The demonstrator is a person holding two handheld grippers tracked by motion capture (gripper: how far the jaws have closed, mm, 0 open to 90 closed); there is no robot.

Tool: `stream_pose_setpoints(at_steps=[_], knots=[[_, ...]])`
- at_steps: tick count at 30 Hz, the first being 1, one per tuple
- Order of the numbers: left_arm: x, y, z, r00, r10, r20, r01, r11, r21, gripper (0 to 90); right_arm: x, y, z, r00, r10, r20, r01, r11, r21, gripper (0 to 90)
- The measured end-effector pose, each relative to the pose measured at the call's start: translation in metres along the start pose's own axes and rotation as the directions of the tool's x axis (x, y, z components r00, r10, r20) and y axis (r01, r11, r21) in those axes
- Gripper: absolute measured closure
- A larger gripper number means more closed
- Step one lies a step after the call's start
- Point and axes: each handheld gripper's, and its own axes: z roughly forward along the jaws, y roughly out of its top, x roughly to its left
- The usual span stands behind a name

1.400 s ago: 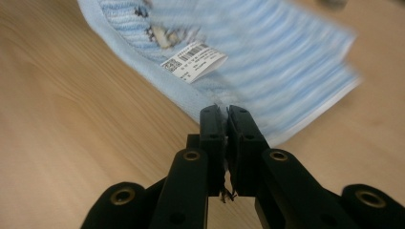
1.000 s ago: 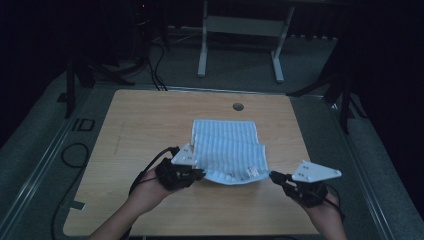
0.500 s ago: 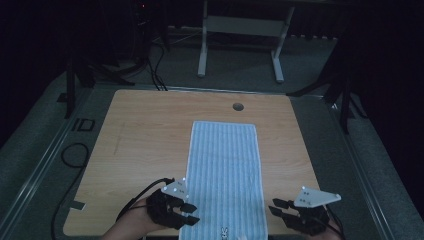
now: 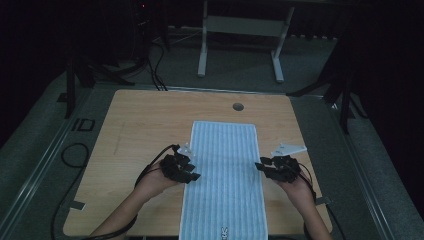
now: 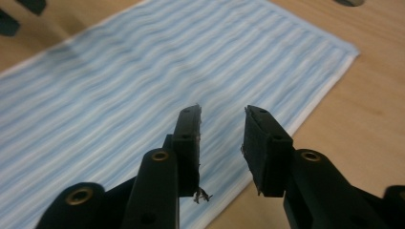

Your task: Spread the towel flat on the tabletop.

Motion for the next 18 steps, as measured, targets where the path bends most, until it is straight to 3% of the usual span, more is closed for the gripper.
stream_pose_setpoints(at_steps=[2, 4, 6, 8, 10, 15, 18], knots=[[0.007, 0.003, 0.007, 0.9998, -0.016, -0.014, 0.017, 0.9997, 0.015, 58.0, -0.003, 0.003, 0.006, 1.0000, -0.002, 0.008, 0.002, 1.000, 0.008, 68.7], [0.012, 0.005, 0.013, 0.9984, -0.023, -0.051, 0.024, 0.9995, 0.019, 66.0, -0.008, 0.009, 0.022, 0.9996, -0.007, 0.029, 0.006, 0.999, 0.035, 82.4], [0.017, 0.005, 0.018, 0.9968, -0.045, -0.066, 0.045, 0.9990, 0.002, 72.3, -0.010, 0.009, 0.032, 0.9996, 0.007, 0.029, -0.008, 0.999, 0.054, 89.2], [0.021, 0.005, 0.023, 0.9919, -0.074, -0.104, 0.072, 0.9971, -0.024, 79.7, -0.009, 0.007, 0.042, 0.9995, 0.004, 0.032, -0.006, 0.997, 0.081, 89.8], [0.026, 0.004, 0.029, 0.9880, -0.102, -0.116, 0.100, 0.9947, -0.026, 87.0, -0.009, 0.002, 0.051, 0.9994, 0.017, 0.031, -0.020, 0.995, 0.102, 89.9], [0.030, 0.002, 0.048, 0.9870, -0.089, -0.134, 0.095, 0.9948, 0.037, 89.1, -0.008, -0.009, 0.066, 0.9988, 0.030, 0.038, -0.035, 0.989, 0.147, 89.8], [0.030, 0.002, 0.053, 0.9860, -0.100, -0.133, 0.105, 0.9941, 0.028, 89.1, -0.011, -0.012, 0.073, 0.9984, 0.033, 0.045, -0.040, 0.985, 0.171, 89.2]])
